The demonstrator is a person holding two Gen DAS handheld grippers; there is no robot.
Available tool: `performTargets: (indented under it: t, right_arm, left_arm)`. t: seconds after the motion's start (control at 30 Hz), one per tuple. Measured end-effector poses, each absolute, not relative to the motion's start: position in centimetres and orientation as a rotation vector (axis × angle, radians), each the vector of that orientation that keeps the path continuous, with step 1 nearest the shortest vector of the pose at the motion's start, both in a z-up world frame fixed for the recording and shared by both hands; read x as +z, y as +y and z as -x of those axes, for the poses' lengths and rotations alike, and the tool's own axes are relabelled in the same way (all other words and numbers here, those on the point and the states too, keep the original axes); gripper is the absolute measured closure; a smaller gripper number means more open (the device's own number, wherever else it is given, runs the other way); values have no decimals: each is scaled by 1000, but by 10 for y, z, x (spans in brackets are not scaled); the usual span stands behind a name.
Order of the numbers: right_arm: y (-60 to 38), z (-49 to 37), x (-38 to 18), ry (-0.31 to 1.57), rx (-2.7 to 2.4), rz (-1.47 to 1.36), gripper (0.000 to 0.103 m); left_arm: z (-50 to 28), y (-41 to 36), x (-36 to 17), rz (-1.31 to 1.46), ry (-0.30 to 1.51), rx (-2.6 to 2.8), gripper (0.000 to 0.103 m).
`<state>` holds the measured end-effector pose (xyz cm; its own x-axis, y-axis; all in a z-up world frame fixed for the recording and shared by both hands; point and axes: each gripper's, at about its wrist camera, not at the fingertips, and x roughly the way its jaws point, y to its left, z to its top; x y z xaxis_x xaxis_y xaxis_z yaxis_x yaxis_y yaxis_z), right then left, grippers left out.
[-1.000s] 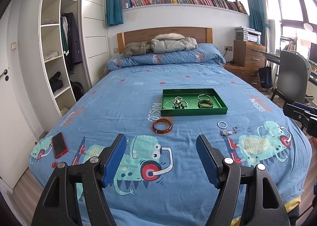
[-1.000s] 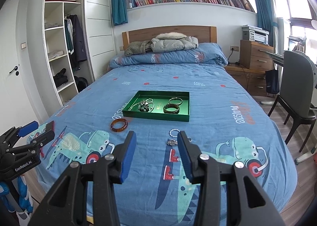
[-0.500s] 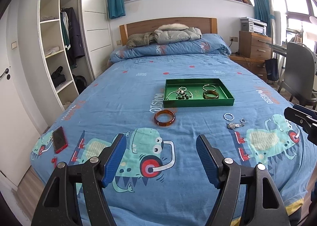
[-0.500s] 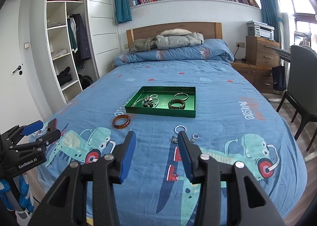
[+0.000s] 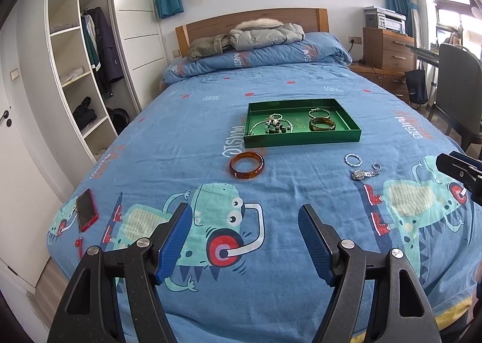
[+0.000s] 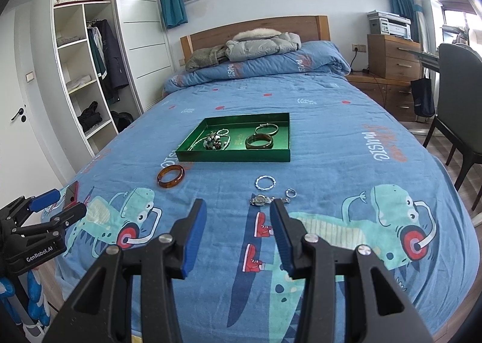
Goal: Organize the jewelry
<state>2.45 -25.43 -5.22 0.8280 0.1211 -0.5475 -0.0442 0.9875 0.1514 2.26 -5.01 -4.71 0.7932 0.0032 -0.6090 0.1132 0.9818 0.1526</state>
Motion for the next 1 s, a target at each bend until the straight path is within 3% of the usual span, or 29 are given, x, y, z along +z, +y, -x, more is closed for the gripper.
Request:
performTargets:
  t: [1.0]
  right_arm:
    - [-263,-49,-81,644,21,-124,61]
  left_arm:
    - [-47,-55,-74,-183,696,-95,31]
